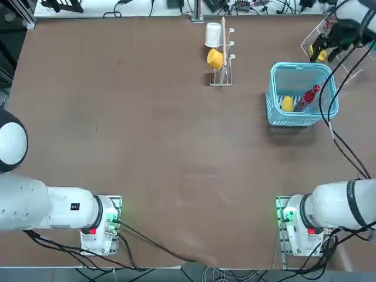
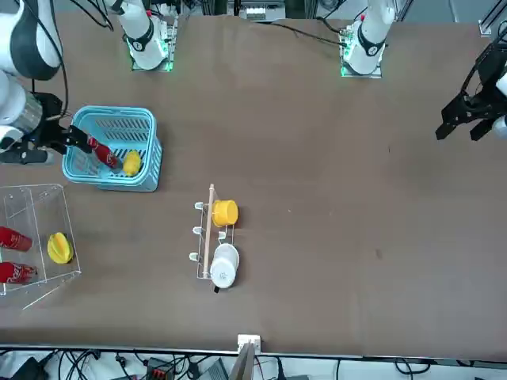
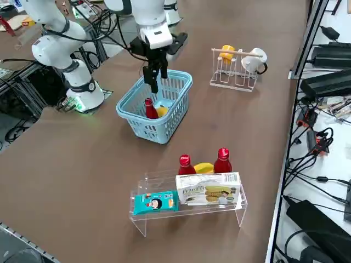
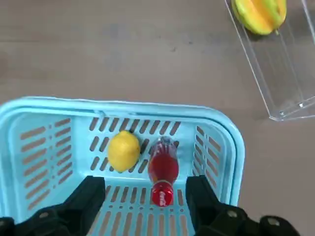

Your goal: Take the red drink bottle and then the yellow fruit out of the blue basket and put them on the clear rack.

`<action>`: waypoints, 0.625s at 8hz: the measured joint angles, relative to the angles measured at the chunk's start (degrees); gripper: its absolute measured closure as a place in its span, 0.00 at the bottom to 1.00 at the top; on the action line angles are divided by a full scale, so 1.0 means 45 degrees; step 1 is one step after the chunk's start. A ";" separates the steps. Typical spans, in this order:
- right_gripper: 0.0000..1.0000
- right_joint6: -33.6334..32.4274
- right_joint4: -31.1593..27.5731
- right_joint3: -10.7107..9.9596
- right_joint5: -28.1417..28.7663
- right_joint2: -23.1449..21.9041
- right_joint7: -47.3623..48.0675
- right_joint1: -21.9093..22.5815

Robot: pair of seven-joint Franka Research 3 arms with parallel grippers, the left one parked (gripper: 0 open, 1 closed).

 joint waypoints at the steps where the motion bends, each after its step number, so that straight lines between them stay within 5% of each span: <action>1: 0.00 0.0508 -0.0572 -0.0009 0.0000 -0.0168 -0.0317 -0.0192; 5: 0.00 0.1870 -0.2278 -0.0012 0.0000 -0.0465 -0.0719 -0.0488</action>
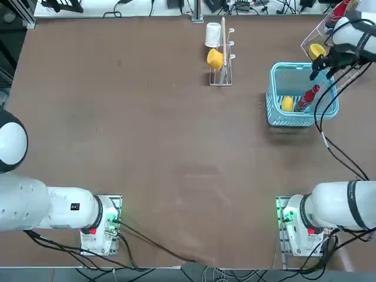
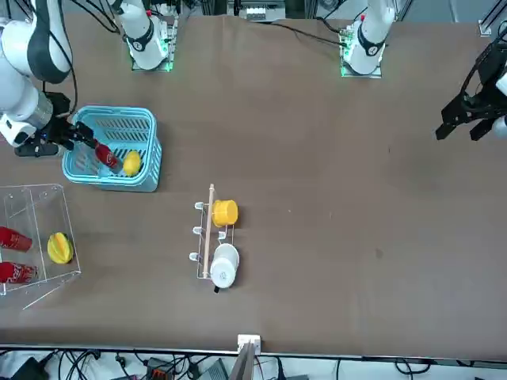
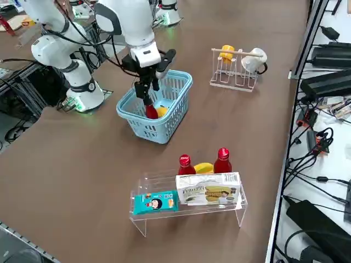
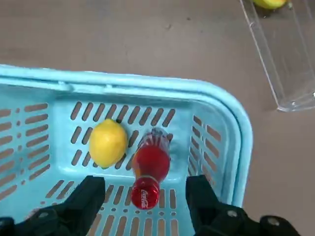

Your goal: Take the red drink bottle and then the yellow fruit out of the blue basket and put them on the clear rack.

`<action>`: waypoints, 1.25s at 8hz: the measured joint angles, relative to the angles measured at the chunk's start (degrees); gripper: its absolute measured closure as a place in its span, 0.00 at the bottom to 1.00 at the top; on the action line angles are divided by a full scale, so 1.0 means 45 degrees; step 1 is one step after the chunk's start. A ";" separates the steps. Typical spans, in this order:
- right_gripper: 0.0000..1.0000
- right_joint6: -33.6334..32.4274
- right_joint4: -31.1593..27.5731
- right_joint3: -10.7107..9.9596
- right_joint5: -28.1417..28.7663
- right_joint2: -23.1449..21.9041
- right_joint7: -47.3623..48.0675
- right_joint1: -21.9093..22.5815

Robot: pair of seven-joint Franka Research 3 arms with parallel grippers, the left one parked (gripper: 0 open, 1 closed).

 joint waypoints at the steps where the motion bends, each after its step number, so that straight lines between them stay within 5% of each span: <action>1: 0.00 0.0249 -0.0342 0.0000 0.0000 0.0001 0.0000 -0.0002; 5: 0.06 0.0627 -0.0897 0.0000 0.0000 0.0019 -0.0002 -0.0023; 7: 0.23 0.0638 -0.0908 0.0000 0.0000 0.0062 -0.0003 -0.0025; 10: 0.31 0.0685 -0.0910 0.0000 0.0000 0.0103 -0.0004 -0.0025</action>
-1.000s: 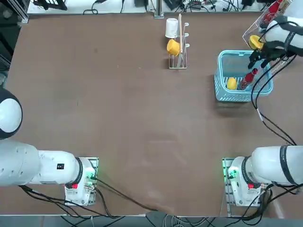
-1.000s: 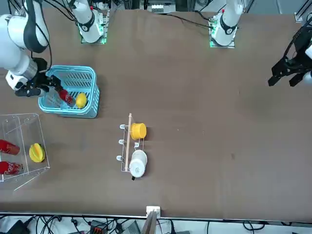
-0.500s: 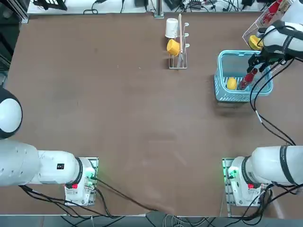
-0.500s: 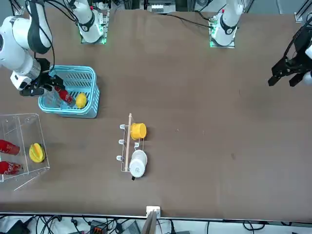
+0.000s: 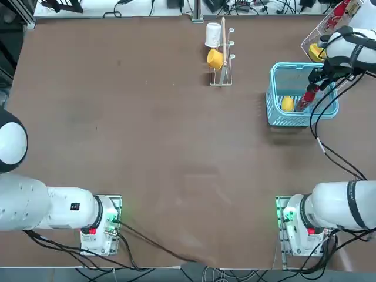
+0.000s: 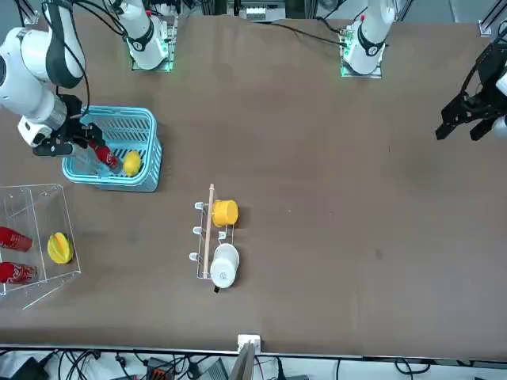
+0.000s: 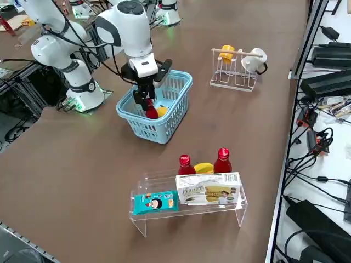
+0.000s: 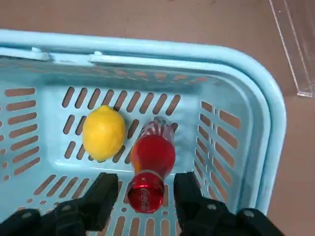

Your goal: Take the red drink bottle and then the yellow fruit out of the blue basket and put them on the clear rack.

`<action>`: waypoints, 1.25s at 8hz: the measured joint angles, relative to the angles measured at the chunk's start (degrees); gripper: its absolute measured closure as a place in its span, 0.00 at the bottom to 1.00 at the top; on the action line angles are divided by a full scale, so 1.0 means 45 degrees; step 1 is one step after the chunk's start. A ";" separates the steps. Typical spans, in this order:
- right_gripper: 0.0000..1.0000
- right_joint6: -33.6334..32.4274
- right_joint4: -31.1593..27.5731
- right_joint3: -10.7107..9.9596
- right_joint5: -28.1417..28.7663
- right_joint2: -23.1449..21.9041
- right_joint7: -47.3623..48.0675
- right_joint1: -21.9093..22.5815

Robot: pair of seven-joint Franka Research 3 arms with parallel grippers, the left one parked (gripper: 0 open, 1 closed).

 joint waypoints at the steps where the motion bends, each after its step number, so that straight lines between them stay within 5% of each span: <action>1: 0.36 0.0077 -0.0001 0.0000 0.0000 0.0047 -0.0001 0.0000; 3: 0.42 0.0216 -0.0001 0.0003 0.0000 0.0221 -0.0002 0.0000; 5: 0.60 0.0256 0.0000 0.0001 -0.0017 0.0285 -0.0002 -0.0004; 10: 0.63 0.0084 0.0119 0.0007 -0.0034 0.0246 -0.0001 -0.0006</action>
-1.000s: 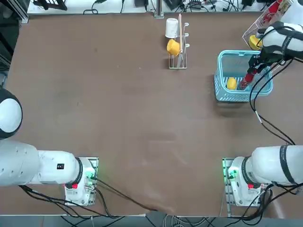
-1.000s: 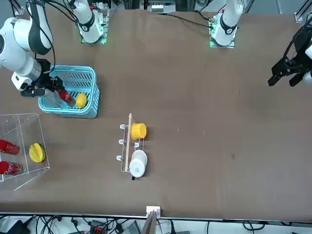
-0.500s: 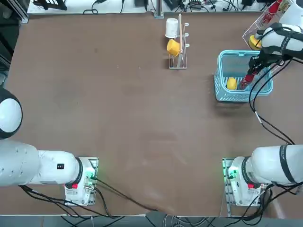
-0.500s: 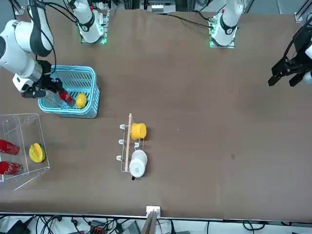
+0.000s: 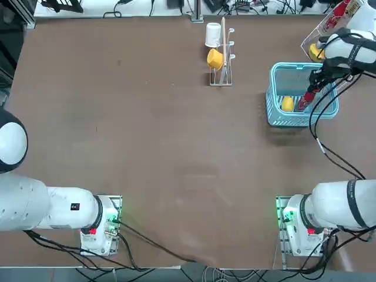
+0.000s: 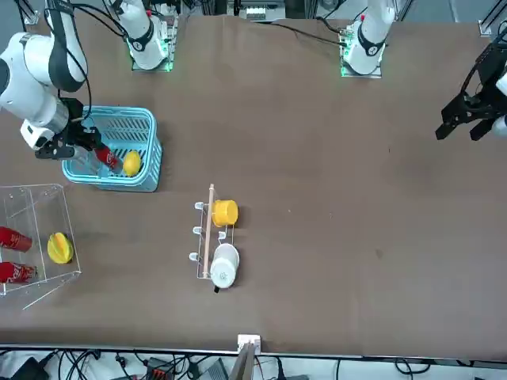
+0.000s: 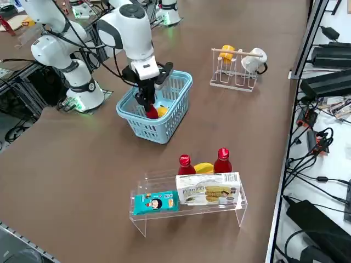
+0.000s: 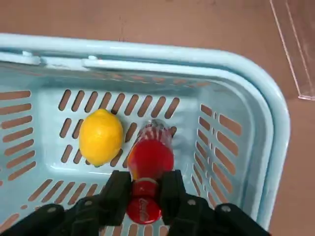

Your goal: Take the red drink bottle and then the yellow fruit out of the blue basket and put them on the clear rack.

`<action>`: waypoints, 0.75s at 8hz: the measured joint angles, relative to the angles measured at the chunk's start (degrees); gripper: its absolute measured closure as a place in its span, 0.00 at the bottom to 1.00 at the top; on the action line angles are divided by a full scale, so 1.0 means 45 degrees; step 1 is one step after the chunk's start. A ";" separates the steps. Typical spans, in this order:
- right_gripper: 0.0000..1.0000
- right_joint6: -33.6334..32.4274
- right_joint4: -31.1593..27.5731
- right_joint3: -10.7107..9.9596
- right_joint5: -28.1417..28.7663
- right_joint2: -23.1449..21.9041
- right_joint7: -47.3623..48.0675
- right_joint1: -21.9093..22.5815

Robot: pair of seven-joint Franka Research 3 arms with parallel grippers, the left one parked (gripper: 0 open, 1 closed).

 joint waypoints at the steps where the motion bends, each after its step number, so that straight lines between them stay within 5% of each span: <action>1: 0.63 -0.0600 0.0349 0.0014 0.0000 -0.0067 0.0000 0.0001; 4: 0.63 -0.4776 0.3629 0.0083 0.0001 -0.0413 0.0084 0.0009; 6: 0.63 -0.6063 0.5694 0.0090 0.0000 -0.0449 0.0084 0.0004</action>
